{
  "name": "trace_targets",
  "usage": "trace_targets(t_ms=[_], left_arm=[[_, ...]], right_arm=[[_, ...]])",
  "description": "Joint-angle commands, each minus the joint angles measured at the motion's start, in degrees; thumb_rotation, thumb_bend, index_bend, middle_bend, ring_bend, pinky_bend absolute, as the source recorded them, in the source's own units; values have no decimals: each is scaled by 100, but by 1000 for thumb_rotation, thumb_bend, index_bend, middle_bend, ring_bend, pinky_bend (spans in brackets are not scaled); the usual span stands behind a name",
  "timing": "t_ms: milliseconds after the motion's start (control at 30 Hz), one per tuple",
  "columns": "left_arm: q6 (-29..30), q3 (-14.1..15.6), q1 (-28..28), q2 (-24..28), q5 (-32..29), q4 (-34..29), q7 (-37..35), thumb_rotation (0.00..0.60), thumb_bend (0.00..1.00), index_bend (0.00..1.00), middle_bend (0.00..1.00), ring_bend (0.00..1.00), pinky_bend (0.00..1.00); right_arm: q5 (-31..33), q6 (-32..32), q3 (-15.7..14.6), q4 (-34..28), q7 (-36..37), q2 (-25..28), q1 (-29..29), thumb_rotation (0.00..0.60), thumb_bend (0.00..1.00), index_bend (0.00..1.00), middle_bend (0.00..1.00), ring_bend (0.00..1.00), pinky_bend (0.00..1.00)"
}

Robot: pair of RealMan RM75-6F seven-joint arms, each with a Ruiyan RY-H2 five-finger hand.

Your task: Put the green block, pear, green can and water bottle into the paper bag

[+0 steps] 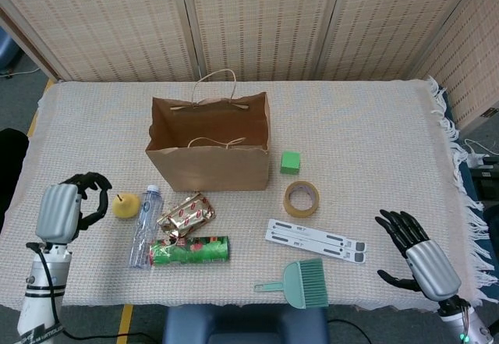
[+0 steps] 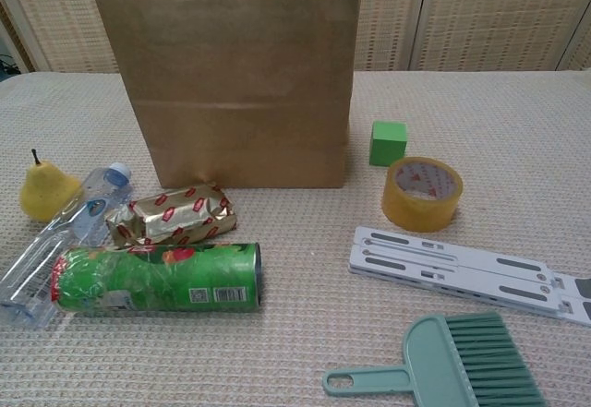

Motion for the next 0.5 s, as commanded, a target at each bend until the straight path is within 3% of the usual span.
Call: trace_targets(t_ms=[33, 167, 300, 500], left_arm=[[-386, 469, 183, -77, 386, 487, 38, 600, 475, 441, 435, 399, 529], [-1073, 566, 16, -200, 378, 757, 316, 600, 421, 271, 263, 241, 396], [-1924, 391, -382, -314, 49, 955, 734, 600, 404, 73, 40, 34, 202], [-2840, 82, -992, -570, -537, 1215, 1671, 600, 381, 0, 0, 0, 146]], right_arm=[[-8, -17, 3, -10, -34, -13, 9, 600, 69, 0, 0, 0, 25], [-18, -59, -9, -21, -81, -18, 24, 600, 69, 0, 0, 0, 25], [-3, -99, -6, -33, -100, -18, 41, 600, 69, 0, 0, 0, 24], [47, -153, -8, -70, -79, 14, 55, 600, 69, 0, 0, 0, 24]])
